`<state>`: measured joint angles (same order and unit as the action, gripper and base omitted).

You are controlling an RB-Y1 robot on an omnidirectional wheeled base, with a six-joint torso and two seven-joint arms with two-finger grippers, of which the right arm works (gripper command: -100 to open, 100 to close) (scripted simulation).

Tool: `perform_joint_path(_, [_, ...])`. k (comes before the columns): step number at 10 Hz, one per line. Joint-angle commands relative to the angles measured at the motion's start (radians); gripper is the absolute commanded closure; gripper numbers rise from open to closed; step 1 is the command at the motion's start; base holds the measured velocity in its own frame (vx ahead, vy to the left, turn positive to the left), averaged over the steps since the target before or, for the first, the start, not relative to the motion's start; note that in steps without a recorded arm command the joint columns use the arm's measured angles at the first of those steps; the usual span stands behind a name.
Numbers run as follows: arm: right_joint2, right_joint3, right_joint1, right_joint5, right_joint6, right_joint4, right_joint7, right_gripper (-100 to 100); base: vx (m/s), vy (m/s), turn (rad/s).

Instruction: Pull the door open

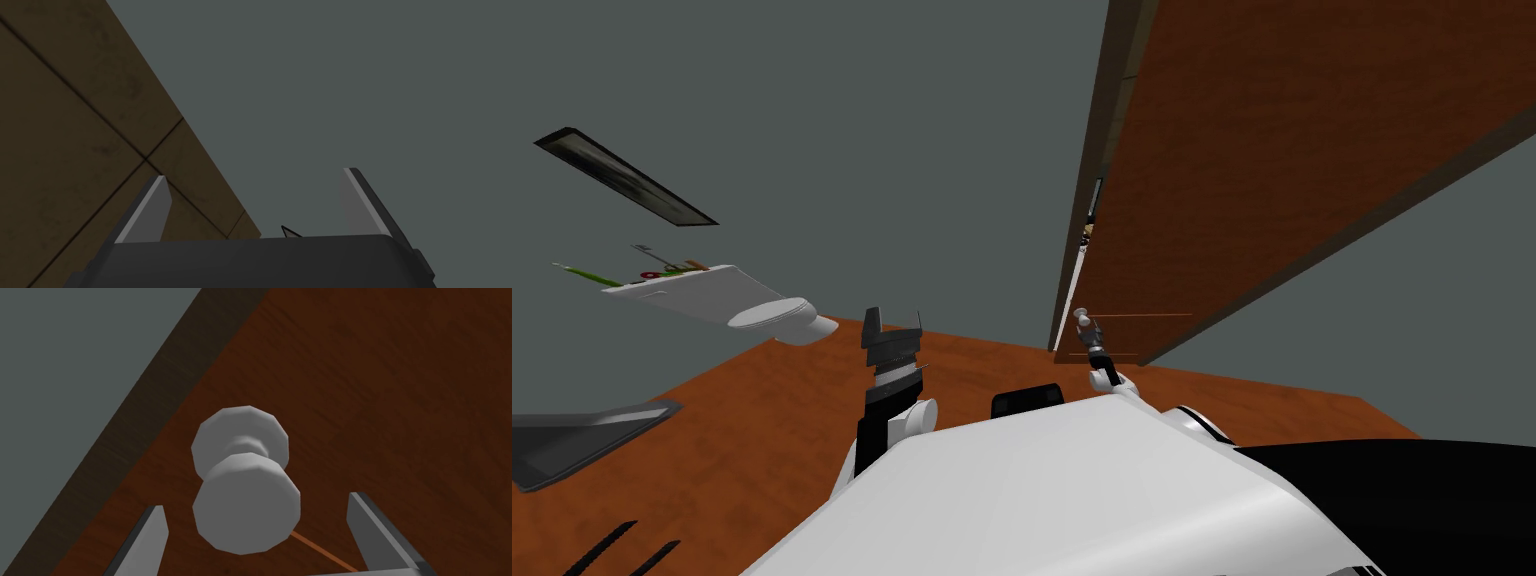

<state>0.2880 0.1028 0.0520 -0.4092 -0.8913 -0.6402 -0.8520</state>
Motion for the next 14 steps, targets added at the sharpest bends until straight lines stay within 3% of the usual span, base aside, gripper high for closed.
perform_joint_path(1, [-0.003,0.004,0.0,-0.009,0.006,-0.008,-0.036,-100,-0.053,-0.012,0.008])
perform_joint_path(11, [-0.03,0.058,0.017,-0.111,0.042,-0.036,-0.306,-100,-0.058,-0.012,0.01])
perform_joint_path(14, [-0.033,0.064,0.02,-0.124,0.046,-0.039,-0.363,-100,-0.05,-0.011,0.007])
